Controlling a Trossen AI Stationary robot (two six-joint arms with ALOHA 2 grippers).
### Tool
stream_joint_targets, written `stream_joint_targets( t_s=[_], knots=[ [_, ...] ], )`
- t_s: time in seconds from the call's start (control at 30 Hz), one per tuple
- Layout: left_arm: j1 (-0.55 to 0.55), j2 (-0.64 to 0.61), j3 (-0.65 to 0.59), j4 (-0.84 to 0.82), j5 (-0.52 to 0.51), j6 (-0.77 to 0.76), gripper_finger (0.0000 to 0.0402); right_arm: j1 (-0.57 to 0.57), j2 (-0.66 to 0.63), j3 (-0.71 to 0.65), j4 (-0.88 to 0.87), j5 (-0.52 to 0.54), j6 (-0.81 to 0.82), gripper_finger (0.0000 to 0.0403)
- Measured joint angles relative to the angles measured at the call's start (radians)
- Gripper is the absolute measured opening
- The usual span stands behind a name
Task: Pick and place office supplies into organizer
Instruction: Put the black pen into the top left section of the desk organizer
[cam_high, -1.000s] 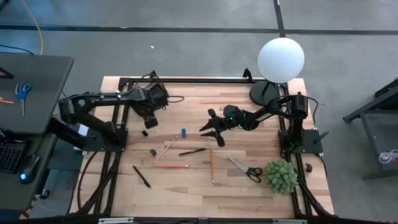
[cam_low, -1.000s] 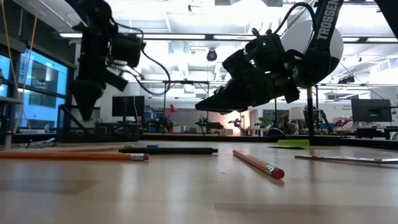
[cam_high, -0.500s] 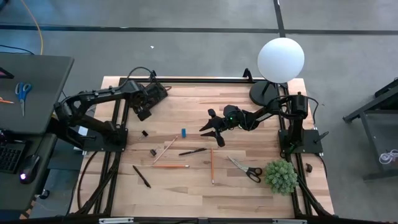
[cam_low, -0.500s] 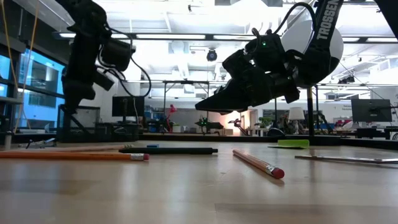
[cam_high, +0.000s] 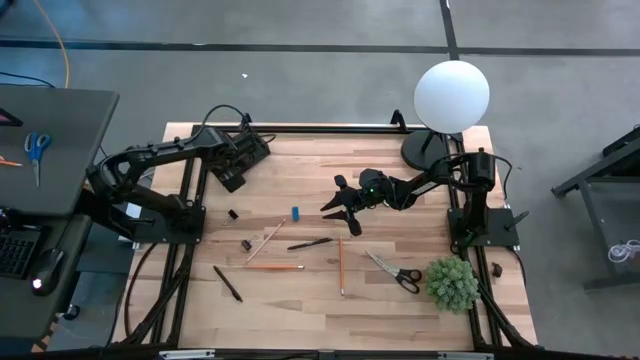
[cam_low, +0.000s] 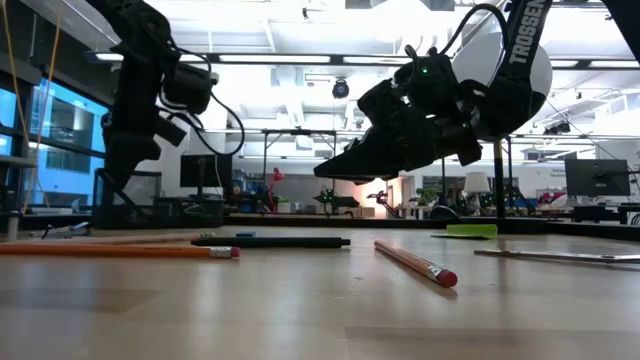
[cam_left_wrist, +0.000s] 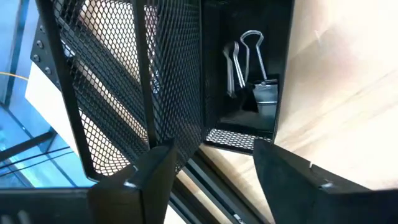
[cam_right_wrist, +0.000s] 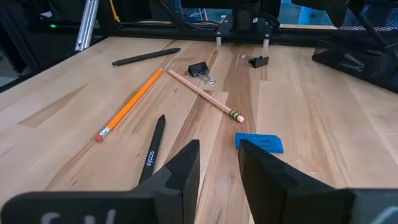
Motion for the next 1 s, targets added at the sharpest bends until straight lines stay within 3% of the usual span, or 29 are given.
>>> stream_joint_targets(
  t_s=[0.13, 0.3, 0.53, 0.67, 0.83, 1.0],
  knots=[
    [0.000, 0.000, 0.000, -0.003, 0.016, -0.007, 0.0217, 0.000, 0.000, 0.000, 0.000, 0.000, 0.000, 0.0102],
    [-0.005, -0.004, 0.027, 0.015, 0.112, -0.032, 0.0206, 0.000, 0.000, 0.000, 0.001, 0.000, 0.012, 0.0102],
    [-0.135, -0.093, 0.034, 0.188, 0.143, -0.035, 0.0176, 0.000, 0.000, 0.000, 0.003, 0.000, 0.106, 0.0102],
    [-0.250, -0.186, 0.003, 0.434, 0.192, -0.032, 0.0160, 0.008, 0.000, 0.000, 0.020, 0.012, 0.141, 0.0102],
    [-0.366, -0.267, -0.092, 0.874, 0.412, 0.014, 0.0145, 0.032, 0.000, 0.001, 0.116, 0.088, 0.194, 0.0102],
    [-0.416, -0.277, -0.102, 1.035, 0.545, -0.010, 0.0132, 0.056, 0.000, 0.018, 0.155, 0.122, 0.249, 0.0102]
  ],
)
